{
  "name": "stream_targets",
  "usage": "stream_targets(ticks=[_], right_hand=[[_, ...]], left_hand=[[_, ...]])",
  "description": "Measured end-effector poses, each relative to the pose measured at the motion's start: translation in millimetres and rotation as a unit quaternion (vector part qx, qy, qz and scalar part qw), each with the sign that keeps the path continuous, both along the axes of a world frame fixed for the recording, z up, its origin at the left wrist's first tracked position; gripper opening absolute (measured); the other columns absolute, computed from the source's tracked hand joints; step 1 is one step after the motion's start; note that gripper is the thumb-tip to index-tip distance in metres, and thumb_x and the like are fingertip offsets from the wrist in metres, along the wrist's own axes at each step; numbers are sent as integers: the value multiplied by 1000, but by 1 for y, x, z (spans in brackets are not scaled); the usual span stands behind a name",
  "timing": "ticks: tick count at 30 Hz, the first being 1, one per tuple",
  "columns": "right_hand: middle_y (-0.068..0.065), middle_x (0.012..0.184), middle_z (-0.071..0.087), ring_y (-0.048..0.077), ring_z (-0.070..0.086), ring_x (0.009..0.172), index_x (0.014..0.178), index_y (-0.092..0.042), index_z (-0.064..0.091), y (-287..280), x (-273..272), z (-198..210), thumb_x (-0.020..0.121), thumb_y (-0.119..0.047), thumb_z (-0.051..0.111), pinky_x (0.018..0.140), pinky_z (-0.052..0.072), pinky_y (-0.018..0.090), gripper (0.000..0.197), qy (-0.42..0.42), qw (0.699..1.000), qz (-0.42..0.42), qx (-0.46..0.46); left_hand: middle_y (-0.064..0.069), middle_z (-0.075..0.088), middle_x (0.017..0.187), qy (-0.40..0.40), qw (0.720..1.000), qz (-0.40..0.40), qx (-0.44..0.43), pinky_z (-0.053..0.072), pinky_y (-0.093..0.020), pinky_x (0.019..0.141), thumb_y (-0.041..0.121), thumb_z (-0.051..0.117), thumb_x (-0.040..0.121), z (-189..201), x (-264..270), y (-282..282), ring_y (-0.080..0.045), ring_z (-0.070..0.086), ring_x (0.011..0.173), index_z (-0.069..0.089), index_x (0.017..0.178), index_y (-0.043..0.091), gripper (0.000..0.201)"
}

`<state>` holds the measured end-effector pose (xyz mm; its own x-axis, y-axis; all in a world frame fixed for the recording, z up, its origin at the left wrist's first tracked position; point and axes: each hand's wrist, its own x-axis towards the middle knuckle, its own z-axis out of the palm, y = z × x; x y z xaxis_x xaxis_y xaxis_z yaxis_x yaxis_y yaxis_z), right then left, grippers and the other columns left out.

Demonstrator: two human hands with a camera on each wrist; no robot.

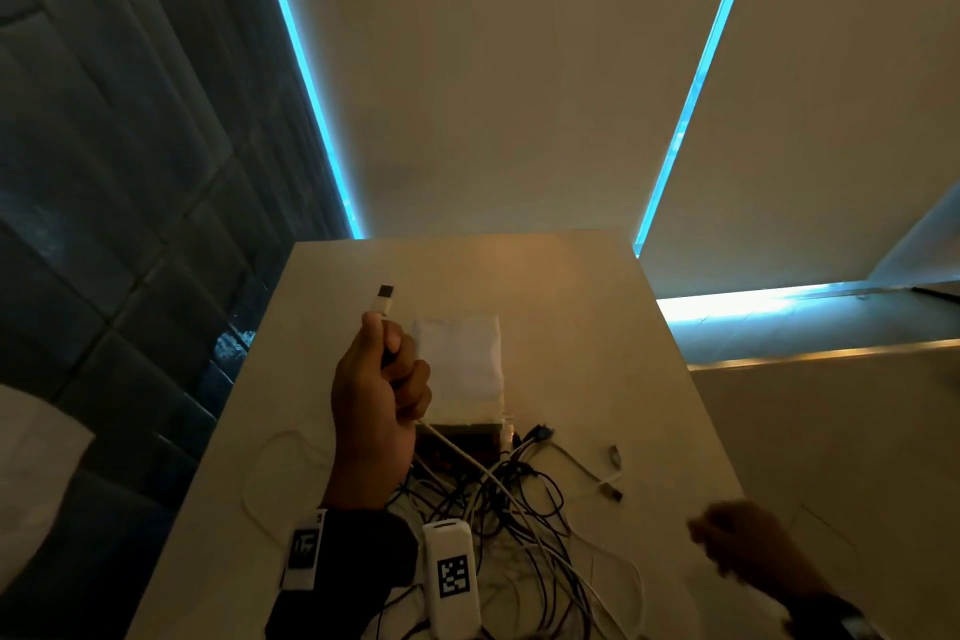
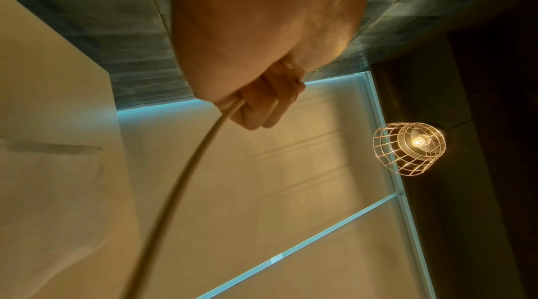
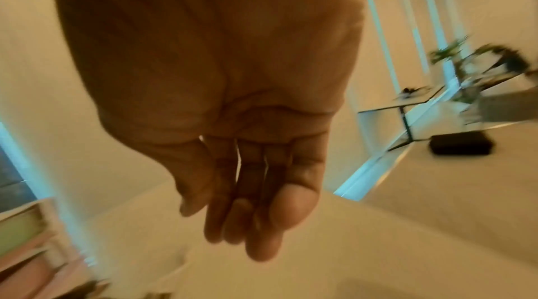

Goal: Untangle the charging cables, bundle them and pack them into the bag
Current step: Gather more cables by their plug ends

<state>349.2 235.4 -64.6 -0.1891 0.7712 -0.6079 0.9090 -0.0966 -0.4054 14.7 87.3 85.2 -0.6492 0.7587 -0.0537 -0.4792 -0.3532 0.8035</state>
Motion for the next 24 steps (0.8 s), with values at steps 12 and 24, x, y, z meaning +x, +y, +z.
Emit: stream_targets(ticks=[12,24], right_hand=[[21,117,60,34,65,96,112,1,56,33,-113,-73,89,-44,55,79,56,38,51,-26,999,18,20],[18,75,64,29,64,65,98,7,56,-5,-159,51,96,-15,55,62,55,40,22,497,851,-168,-34]], left_hand=[[4,38,57,40,999,-13,-27,19,-23,43,23,30,102,1,5,-5,-8,27,41,48,77,9,35],[5,37,53,47,994,-44,-85,19,-22,42,21,33,101,-5,17,5,-6,26,41,56,90,7,29]])
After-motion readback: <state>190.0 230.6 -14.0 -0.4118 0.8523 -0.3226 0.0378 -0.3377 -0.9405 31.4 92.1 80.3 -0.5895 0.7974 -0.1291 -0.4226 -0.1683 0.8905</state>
